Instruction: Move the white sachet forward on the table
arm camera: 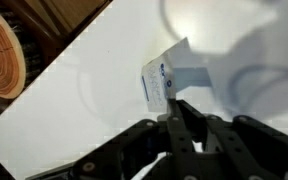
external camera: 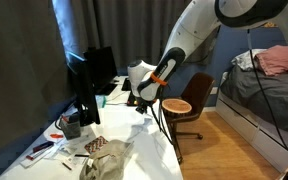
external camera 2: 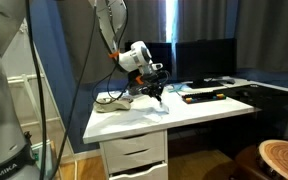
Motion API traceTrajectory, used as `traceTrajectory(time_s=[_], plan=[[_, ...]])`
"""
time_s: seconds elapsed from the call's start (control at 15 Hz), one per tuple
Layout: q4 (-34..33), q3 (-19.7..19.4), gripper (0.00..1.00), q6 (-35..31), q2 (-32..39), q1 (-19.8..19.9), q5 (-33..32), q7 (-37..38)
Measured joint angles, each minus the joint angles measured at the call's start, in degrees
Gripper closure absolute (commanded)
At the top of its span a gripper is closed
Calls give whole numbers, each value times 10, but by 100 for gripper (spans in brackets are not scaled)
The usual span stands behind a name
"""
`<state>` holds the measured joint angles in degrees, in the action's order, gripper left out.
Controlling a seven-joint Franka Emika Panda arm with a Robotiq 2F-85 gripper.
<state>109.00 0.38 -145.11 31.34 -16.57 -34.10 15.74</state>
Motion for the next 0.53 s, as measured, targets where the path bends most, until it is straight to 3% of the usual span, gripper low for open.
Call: traceTrajectory(time_s=[0.27, 0.53], plan=[[26, -3, 96, -4, -35, -39, -48, 8], [40, -5, 96, -23, -54, -76, -171, 52]])
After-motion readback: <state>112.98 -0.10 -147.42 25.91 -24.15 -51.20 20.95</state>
